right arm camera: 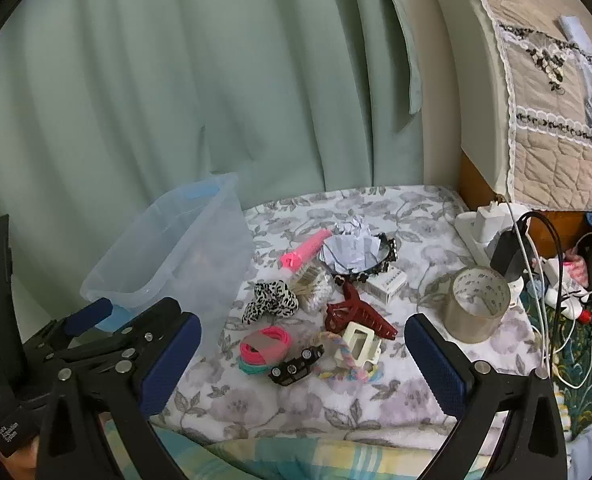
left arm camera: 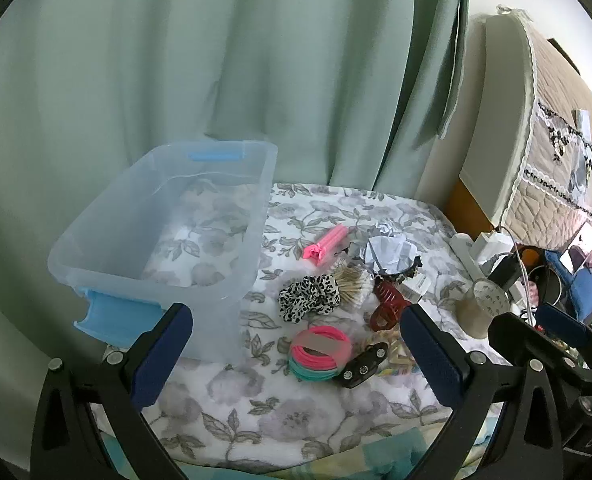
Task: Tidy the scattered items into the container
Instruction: 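Move both tools toward the scattered items on the bed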
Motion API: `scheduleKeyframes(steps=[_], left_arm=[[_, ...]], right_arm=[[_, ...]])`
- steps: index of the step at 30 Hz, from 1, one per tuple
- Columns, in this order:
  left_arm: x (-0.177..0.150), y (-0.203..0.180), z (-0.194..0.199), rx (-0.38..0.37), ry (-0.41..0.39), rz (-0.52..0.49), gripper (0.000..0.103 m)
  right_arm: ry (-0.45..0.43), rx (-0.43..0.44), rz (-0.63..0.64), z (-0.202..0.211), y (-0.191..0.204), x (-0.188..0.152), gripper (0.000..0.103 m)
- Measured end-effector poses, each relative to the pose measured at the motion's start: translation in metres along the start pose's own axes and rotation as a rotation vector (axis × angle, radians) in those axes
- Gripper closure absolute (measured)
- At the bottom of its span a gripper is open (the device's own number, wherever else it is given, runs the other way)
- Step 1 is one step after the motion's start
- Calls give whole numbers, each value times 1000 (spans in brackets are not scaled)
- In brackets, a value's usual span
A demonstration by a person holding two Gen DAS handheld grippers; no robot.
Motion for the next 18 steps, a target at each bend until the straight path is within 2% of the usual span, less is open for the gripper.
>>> scheduleKeyframes(steps=[18], left_arm=[[-1, 9, -8, 36, 9, 29, 0]], right_arm=[[32, 6, -6, -12, 1, 0, 0]])
Point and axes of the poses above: each gripper's, at about its wrist camera, not at the fingertips, and z roughly against the way its jaws point, y to its left, x to its top, the point moved 2 cm from there along -z, roughly the way its jaws point, and after that the axes turned 13 degrees about y, right-handed, at the moved point
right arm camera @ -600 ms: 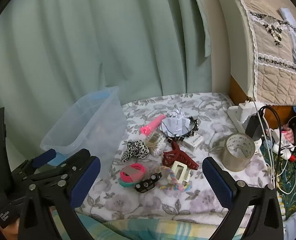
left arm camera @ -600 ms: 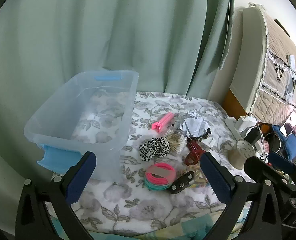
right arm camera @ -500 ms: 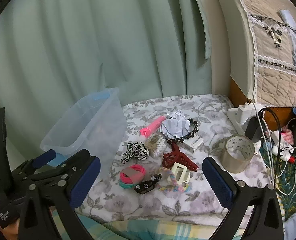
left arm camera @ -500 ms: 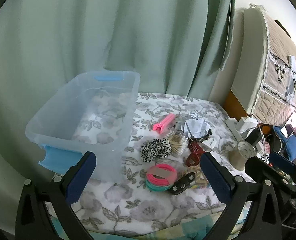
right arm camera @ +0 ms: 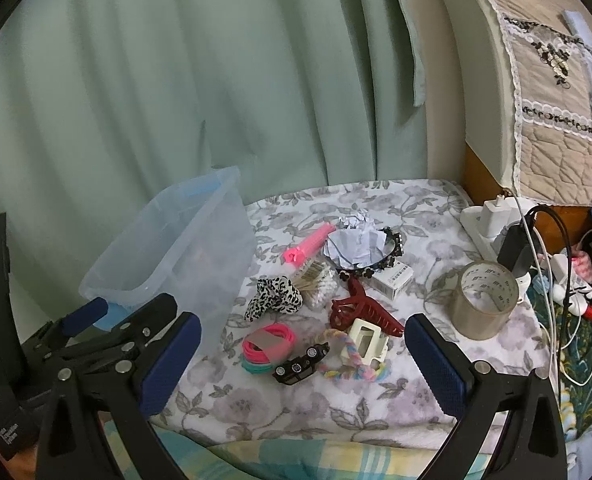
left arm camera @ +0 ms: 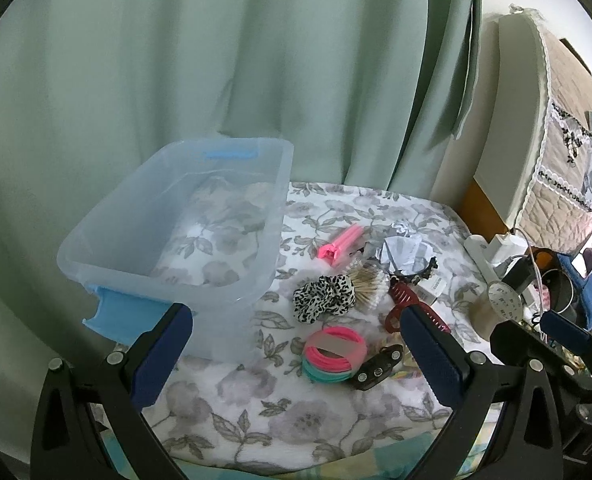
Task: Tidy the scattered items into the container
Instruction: 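Move both tools toward the scattered items on the bed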
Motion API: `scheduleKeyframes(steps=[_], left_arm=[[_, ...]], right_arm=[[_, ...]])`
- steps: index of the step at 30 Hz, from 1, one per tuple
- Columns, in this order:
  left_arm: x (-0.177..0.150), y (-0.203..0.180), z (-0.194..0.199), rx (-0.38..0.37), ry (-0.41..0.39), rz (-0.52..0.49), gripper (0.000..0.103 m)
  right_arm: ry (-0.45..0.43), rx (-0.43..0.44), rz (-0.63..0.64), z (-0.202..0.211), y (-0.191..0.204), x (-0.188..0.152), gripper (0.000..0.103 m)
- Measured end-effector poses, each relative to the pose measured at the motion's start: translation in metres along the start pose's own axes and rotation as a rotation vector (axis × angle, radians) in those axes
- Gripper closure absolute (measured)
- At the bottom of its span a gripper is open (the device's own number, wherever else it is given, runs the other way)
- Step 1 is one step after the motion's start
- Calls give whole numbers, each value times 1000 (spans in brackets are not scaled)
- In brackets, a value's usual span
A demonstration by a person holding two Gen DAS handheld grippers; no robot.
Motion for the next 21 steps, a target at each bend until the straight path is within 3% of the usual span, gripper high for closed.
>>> scheduleKeyframes(steps=[14, 21], left_arm=[[-1, -7, -11, 23, 39, -9, 0], [-4, -24, -30, -16, 98, -40, 0]], right_arm=[[18, -6, -4, -7, -7, -1, 0], [25, -37, -28, -10, -21, -4, 0]])
Point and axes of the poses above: each gripper's, at about its wrist camera, not at the fingertips, and z roughly against the way its jaws point, y to its left, x to its top, the point moved 2 cm from there along -z, roughly the way its jaws point, and after that the axes turned 13 degrees about y, right-handed, at the moved point
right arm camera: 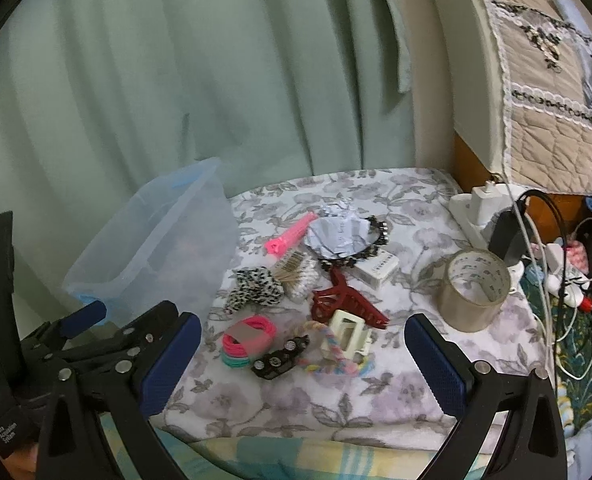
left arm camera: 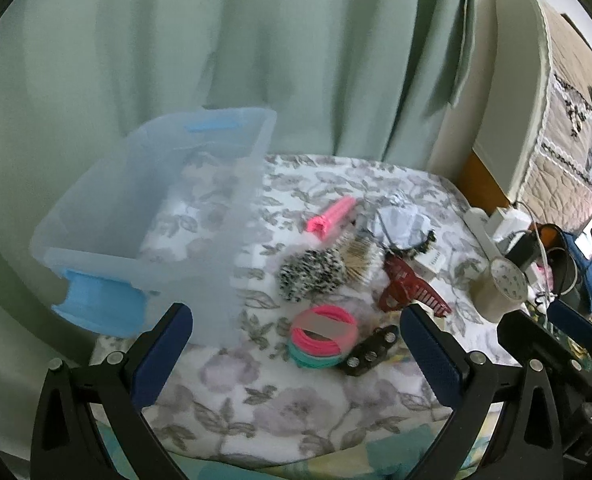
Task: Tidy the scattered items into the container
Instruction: 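Move both tools toward the scattered items on the bed, then grasp the black toy car with the left tool while the right tool grasps the tape roll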
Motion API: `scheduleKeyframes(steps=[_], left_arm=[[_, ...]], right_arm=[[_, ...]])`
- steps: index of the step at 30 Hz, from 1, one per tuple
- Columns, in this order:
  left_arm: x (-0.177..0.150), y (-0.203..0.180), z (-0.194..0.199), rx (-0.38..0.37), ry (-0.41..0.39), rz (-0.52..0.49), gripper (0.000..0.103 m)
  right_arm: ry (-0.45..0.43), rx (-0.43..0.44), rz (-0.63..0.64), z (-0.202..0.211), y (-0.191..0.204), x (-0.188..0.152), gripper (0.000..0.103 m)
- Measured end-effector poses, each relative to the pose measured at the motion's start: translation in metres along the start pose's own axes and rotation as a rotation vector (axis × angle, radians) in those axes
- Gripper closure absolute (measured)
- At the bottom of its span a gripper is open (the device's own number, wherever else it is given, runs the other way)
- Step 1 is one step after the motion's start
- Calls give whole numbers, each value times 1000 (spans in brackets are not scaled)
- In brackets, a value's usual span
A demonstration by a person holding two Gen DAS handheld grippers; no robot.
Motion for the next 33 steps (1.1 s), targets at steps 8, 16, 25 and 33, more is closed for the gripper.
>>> scheduleKeyframes(steps=[8, 16, 25, 33], left_arm=[[1, -34, -24, -121, 28, -70, 0], [-2, -53, -66, -185, 207, -116, 0], [-7, -34, -91, -157, 307, -20, 1], [-9, -67, -102, -133, 339, -193, 25]], right_arm=[[7, -15, -78, -4, -39, -5, 0], [108, -11, -158, -25, -79, -13, 0], [192, 24, -191, -53, -89, -20, 0], [202, 41, -306, -61, -120, -20, 8]])
Point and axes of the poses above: each gripper's, at about its wrist camera, not at the fingertips, and z roughly against the way its jaws point, y to its left, x to its top, the point moved 2 cm from there along -z, roughly the way its jaws point, and after that the axes turned 13 degrees about y, right-handed, at the moved point
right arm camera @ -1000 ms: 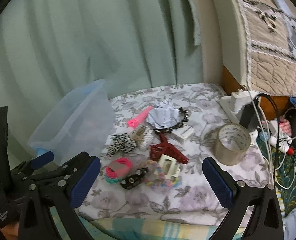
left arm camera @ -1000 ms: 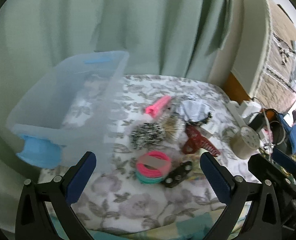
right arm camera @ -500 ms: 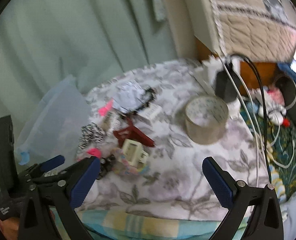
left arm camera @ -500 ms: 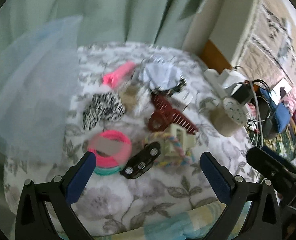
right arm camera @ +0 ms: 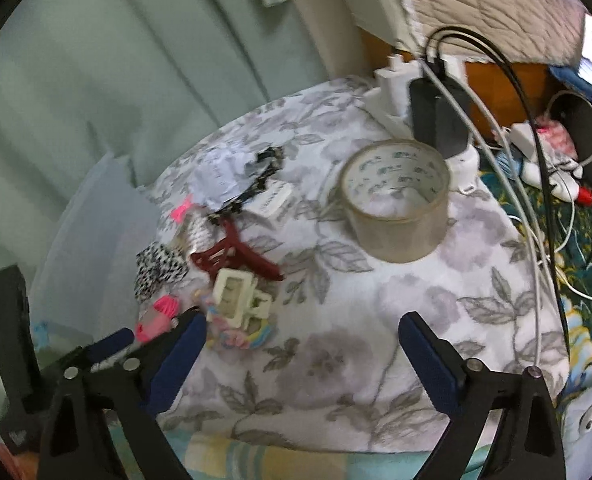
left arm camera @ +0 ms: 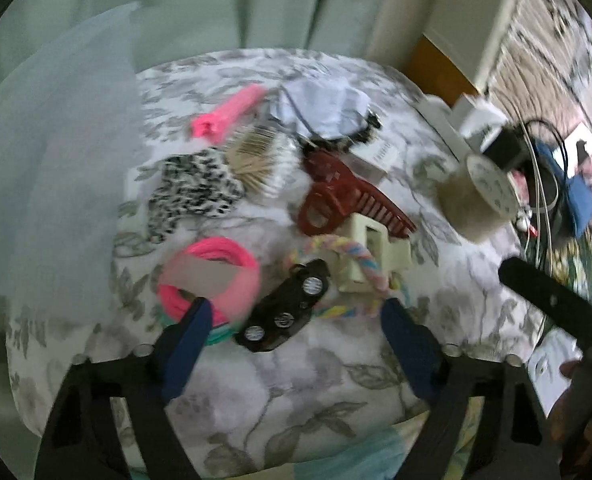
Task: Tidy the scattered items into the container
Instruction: 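Grasp the black toy car with the left tool while the right tool grasps the tape roll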
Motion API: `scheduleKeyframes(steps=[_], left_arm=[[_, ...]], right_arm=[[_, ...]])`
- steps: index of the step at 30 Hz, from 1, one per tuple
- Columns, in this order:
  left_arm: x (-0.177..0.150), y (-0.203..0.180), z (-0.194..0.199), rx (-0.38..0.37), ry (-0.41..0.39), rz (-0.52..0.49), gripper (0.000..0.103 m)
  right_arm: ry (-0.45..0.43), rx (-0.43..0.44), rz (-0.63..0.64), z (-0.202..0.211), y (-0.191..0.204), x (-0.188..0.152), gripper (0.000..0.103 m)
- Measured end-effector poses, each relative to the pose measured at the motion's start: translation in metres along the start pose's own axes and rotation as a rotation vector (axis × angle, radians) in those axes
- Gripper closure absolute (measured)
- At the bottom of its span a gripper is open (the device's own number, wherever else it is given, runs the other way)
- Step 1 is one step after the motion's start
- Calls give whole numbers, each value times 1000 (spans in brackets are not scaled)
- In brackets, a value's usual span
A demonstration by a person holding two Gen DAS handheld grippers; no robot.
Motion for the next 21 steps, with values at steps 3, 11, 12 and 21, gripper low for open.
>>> scheduleKeyframes(steps=[3, 11, 12, 21], left_arm=[[3, -4, -1, 19, -9, -29, 31], [14, -11, 3, 30, 1, -75, 49], [14, -12, 5, 24, -5, -77, 49], [10, -20, -9, 8, 60, -135, 49]], right_arm=[[1, 7, -32, -1, -10, 5, 14], [2, 15, -100, -8, -34, 25, 23], [0, 9, -103, -8, -36, 27, 23], [9, -55, -145, -25, -52, 54, 23]])
Point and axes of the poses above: each gripper's, at about its wrist camera, not at the fingertips, and z roughly against the way its jaws point, y to its left, x to its top, the point moved 2 cm from there along -z, roughly the way its jaws point, and after that the axes turned 13 degrees about y, right-handed, at the moved point
